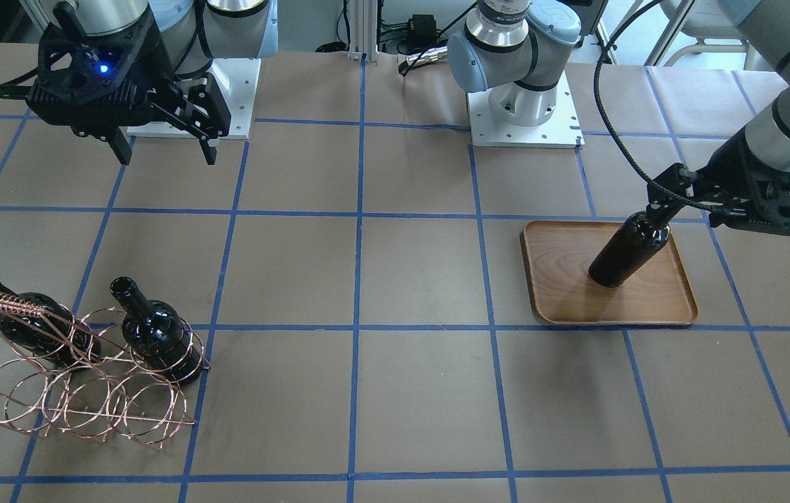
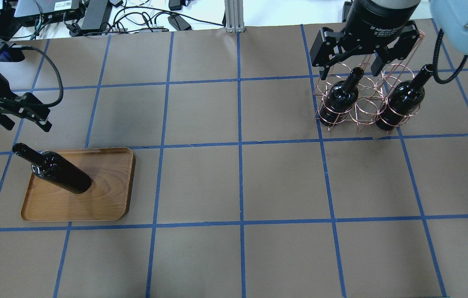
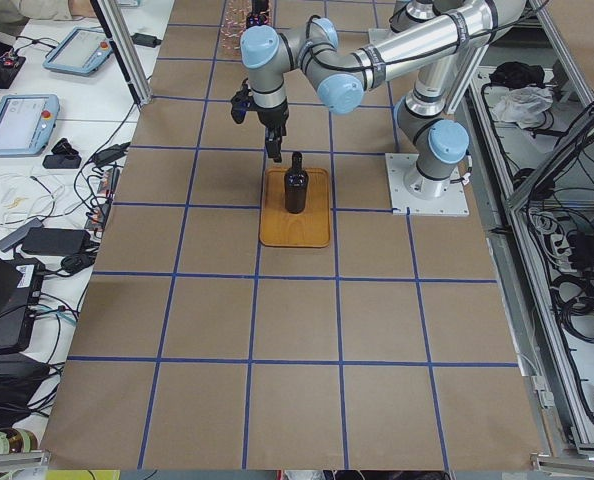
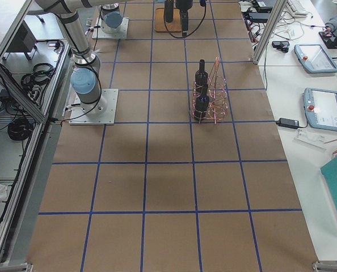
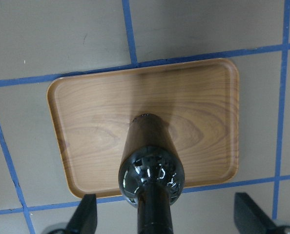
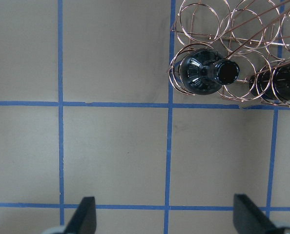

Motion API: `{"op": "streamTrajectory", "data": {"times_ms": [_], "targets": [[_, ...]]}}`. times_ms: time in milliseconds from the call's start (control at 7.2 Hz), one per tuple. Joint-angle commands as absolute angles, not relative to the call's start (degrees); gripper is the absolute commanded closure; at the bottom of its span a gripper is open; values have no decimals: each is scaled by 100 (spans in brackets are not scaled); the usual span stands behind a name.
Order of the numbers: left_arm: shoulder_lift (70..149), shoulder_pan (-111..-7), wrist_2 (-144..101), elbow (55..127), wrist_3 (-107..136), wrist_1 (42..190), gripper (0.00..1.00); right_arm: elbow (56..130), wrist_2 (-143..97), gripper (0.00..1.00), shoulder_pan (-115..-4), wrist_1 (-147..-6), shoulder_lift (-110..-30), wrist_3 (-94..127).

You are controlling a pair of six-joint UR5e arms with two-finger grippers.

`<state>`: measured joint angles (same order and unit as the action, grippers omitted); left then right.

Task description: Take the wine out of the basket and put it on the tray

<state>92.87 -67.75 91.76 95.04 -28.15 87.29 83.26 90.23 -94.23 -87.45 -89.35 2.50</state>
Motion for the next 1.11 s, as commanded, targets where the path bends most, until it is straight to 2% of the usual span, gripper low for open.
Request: {"op": "streamTrajectory", "data": {"times_ms": [0,556,972], "targets": [[9246,-7589,9141,9038,-1703,8780,0,8349,9018,0,-9422,-8745,-8938,246],[8834,-9112,9079,8947,-712,8885,0,8350,9009,0,-9431,-8745,-8938,255],[8561,-9299,9035,8956,-712,9149,0,8350,9017,0,-9422,-8745,-8938,246]]}}
